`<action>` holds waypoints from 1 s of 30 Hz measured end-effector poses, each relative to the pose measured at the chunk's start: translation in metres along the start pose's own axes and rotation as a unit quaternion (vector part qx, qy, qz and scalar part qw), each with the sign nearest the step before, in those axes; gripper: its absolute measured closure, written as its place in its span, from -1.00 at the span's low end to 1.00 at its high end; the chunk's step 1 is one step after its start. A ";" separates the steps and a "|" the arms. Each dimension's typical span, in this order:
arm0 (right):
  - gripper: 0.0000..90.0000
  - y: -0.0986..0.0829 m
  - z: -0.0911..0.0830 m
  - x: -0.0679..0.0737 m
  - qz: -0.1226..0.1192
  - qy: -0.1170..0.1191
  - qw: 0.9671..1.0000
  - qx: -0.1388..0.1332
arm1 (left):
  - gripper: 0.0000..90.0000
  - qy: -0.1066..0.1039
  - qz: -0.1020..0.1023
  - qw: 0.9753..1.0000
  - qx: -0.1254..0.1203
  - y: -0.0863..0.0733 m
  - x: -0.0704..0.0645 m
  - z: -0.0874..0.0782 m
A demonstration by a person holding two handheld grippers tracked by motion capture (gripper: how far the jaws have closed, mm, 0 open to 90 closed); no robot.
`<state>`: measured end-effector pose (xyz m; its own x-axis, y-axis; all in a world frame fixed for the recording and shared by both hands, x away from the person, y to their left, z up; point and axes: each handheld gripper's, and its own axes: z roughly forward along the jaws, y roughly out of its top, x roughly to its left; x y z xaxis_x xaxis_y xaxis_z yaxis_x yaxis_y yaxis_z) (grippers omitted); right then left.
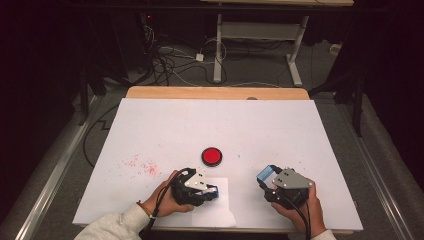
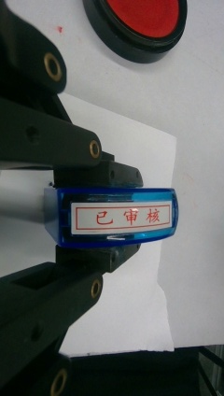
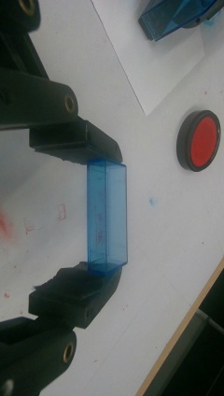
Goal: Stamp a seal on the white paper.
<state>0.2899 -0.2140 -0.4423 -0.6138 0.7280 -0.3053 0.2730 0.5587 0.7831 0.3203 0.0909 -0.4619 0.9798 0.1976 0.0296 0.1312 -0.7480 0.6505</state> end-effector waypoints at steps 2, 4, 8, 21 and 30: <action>-0.10 0.000 0.000 0.000 0.000 0.000 1.000 0.000 | 0.50 0.004 0.004 1.000 0.001 0.001 -0.001 0.000; -0.10 0.000 -0.001 0.000 0.000 0.000 1.000 -0.001 | 0.50 0.002 0.000 1.000 0.001 0.001 0.000 -0.001; -0.10 0.000 -0.002 -0.001 0.001 0.001 1.000 -0.004 | 0.50 0.012 -0.010 1.000 -0.019 0.002 0.003 -0.012; -0.10 0.002 -0.003 0.000 -0.002 0.000 1.000 -0.007 | 0.50 0.041 -0.031 0.996 -0.069 0.002 0.013 -0.042; -0.10 0.002 -0.003 0.000 -0.002 -0.001 1.000 -0.007 | 0.50 0.053 -0.041 0.994 -0.086 0.000 0.016 -0.052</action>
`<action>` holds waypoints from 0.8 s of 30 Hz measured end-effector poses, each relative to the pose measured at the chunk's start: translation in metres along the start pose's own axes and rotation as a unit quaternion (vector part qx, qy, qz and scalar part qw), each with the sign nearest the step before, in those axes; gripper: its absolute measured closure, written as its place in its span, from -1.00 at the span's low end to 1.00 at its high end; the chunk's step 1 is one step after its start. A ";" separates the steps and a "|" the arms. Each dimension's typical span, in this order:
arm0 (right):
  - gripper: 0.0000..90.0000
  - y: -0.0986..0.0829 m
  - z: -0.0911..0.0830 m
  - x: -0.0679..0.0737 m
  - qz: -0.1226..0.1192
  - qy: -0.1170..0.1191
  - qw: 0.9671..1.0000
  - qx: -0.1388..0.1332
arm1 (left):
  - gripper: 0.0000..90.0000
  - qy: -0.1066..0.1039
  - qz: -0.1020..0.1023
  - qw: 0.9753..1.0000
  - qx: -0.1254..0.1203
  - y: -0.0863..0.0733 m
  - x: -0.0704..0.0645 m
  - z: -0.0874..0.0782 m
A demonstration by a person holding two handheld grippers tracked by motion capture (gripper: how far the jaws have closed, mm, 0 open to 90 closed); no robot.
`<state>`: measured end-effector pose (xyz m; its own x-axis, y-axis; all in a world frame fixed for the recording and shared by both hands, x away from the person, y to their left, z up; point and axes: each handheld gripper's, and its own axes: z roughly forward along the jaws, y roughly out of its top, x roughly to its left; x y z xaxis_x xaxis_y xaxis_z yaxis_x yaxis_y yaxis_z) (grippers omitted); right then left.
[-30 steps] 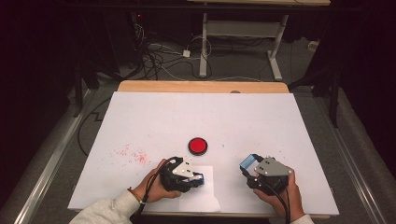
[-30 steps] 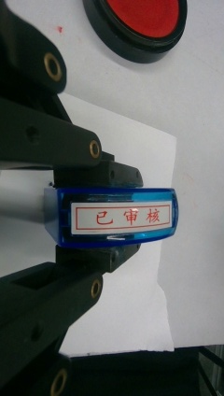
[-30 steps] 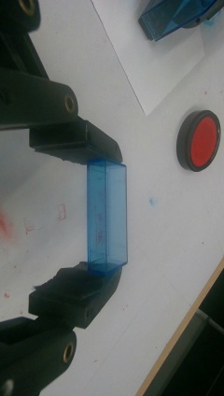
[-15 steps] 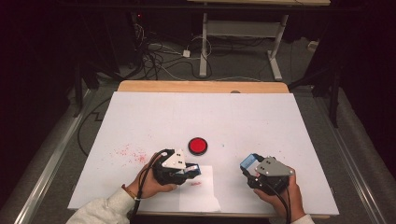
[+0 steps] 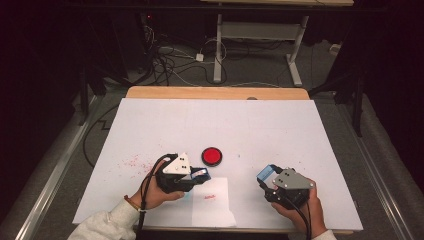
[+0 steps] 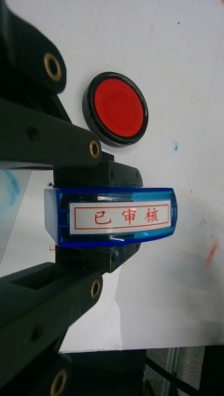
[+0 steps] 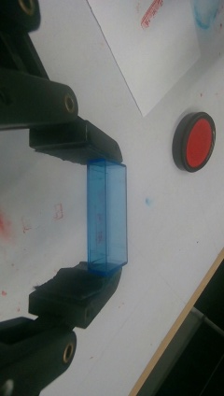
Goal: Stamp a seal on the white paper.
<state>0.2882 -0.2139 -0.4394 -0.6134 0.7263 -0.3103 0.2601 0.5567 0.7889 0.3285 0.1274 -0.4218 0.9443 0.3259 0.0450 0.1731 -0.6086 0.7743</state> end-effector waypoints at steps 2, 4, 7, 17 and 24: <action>-0.10 0.000 0.000 0.000 0.000 -0.001 1.000 0.000 | 0.50 0.003 -0.002 1.000 0.000 0.000 0.001 -0.001; -0.10 0.000 0.000 0.000 0.001 -0.001 1.000 0.000 | 0.50 0.006 -0.004 1.000 -0.003 -0.001 0.001 -0.002; -0.10 0.000 0.000 -0.001 0.002 -0.002 1.000 0.000 | 0.50 0.009 -0.009 1.000 -0.007 -0.001 0.003 -0.004; -0.10 0.000 0.002 -0.003 0.002 0.000 1.000 0.001 | 0.50 0.023 -0.020 0.999 -0.011 -0.004 0.008 -0.008; -0.10 0.001 0.004 -0.002 0.003 0.001 1.000 0.002 | 0.50 0.028 -0.027 0.999 -0.014 -0.005 0.011 -0.011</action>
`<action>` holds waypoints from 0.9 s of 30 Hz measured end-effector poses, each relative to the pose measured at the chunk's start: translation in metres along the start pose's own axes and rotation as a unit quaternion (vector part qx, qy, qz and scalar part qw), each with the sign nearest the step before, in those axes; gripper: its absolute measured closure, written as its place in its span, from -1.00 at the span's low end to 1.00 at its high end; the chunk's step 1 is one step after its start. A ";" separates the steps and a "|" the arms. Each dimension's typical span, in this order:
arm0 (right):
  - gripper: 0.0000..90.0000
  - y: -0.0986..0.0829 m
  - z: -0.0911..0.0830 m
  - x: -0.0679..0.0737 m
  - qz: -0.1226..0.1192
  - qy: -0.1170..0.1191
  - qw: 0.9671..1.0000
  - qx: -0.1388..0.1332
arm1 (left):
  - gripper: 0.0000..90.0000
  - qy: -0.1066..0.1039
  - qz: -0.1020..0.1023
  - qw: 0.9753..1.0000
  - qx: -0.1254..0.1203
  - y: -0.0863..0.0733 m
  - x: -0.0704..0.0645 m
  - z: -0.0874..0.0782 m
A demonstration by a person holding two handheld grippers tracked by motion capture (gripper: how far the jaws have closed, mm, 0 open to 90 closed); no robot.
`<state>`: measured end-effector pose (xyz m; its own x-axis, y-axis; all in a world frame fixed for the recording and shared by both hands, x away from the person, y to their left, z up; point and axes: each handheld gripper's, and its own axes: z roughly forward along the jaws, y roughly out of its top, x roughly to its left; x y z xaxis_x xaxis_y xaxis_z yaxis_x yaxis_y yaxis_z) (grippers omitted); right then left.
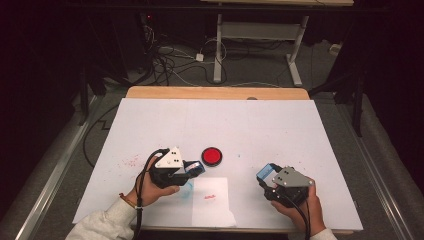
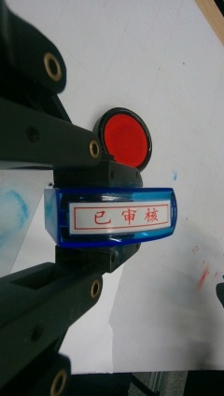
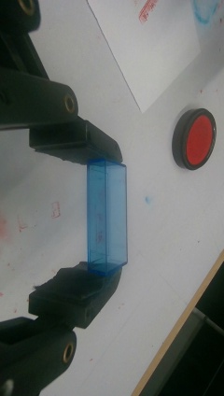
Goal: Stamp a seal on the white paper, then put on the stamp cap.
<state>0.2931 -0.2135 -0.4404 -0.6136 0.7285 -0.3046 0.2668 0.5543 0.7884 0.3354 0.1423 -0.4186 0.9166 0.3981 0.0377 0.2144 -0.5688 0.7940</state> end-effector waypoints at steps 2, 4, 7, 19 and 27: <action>-0.10 0.000 0.000 0.000 0.000 -0.001 1.000 0.001 | 0.50 0.000 0.001 1.000 -0.001 0.000 0.000 0.000; -0.10 0.000 0.000 0.000 0.001 -0.001 1.000 0.000 | 0.50 0.001 0.001 1.000 0.000 0.000 0.000 -0.001; -0.10 0.000 0.000 0.000 0.000 -0.002 1.000 -0.001 | 0.50 0.002 -0.001 1.000 -0.002 0.000 0.001 -0.002; -0.10 0.002 0.004 0.001 0.000 0.003 1.000 0.000 | 0.50 0.013 -0.021 0.999 -0.027 -0.001 0.001 -0.010; -0.10 0.002 0.005 0.002 -0.001 0.007 1.000 0.000 | 0.50 0.014 -0.028 0.999 -0.034 0.003 0.000 -0.006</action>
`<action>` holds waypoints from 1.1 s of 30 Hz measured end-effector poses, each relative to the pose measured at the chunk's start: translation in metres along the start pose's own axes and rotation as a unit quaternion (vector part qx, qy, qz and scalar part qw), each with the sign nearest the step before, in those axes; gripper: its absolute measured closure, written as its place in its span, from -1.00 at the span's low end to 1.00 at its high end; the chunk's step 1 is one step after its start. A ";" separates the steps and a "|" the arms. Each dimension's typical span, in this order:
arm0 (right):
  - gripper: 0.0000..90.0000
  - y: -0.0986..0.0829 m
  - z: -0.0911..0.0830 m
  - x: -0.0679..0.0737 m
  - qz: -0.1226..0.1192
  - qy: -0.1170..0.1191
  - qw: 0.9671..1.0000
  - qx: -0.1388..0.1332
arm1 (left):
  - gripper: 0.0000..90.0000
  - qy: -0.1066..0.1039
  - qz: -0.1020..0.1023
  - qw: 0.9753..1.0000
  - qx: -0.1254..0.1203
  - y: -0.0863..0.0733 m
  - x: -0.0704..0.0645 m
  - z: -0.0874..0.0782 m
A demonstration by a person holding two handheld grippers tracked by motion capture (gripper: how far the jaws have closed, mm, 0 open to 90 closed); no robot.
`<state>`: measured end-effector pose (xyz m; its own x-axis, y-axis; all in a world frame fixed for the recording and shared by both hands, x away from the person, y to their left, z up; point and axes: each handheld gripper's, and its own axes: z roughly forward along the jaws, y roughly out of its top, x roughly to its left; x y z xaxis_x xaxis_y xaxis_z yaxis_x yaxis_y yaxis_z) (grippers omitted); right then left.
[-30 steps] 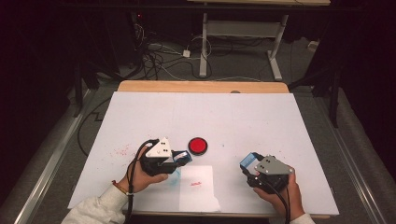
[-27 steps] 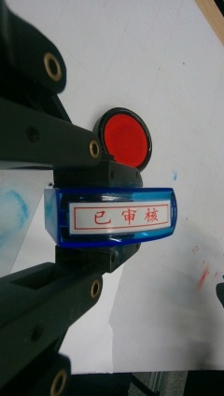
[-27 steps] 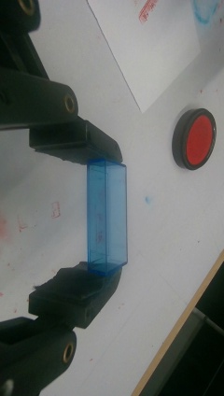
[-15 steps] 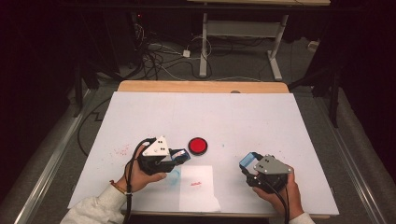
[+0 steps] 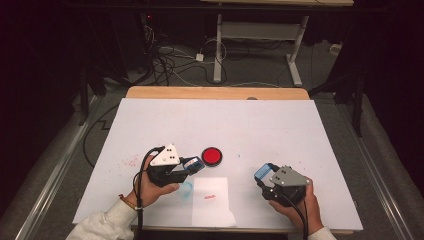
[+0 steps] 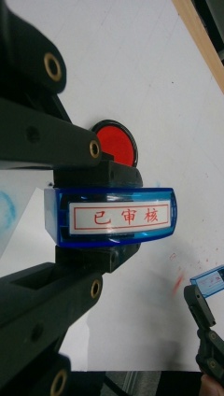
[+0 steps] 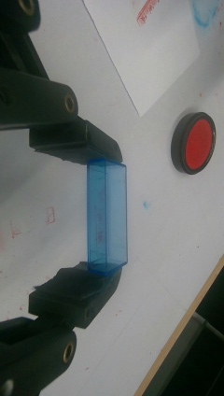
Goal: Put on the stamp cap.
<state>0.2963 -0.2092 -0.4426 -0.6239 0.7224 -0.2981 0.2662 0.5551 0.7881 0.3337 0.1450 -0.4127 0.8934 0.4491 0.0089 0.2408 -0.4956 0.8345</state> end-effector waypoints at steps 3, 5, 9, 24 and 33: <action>-0.10 0.001 0.001 0.000 0.001 0.004 1.000 -0.002 | 0.50 -0.002 -0.002 1.000 0.002 0.000 0.000 0.003; -0.10 0.001 0.003 0.002 0.000 0.008 1.000 -0.002 | 0.50 -0.002 -0.009 1.000 0.000 0.001 0.001 0.004; -0.10 0.003 0.006 0.005 -0.004 0.010 1.000 -0.003 | 0.50 -0.005 -0.016 1.000 -0.004 0.004 0.003 0.008; -0.10 0.015 0.016 0.019 -0.018 0.018 1.000 -0.008 | 0.50 -0.001 -0.028 0.999 -0.022 0.014 0.006 0.010; -0.10 0.028 0.025 0.031 -0.026 0.025 0.999 -0.015 | 0.50 -0.001 -0.041 0.999 -0.027 0.016 0.009 0.014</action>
<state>0.3029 -0.1609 -0.4439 -0.6727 0.6711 -0.3115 0.2116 0.5779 0.7882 0.3508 0.1308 -0.4073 0.8722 0.4853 -0.0615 0.2926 -0.4169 0.8606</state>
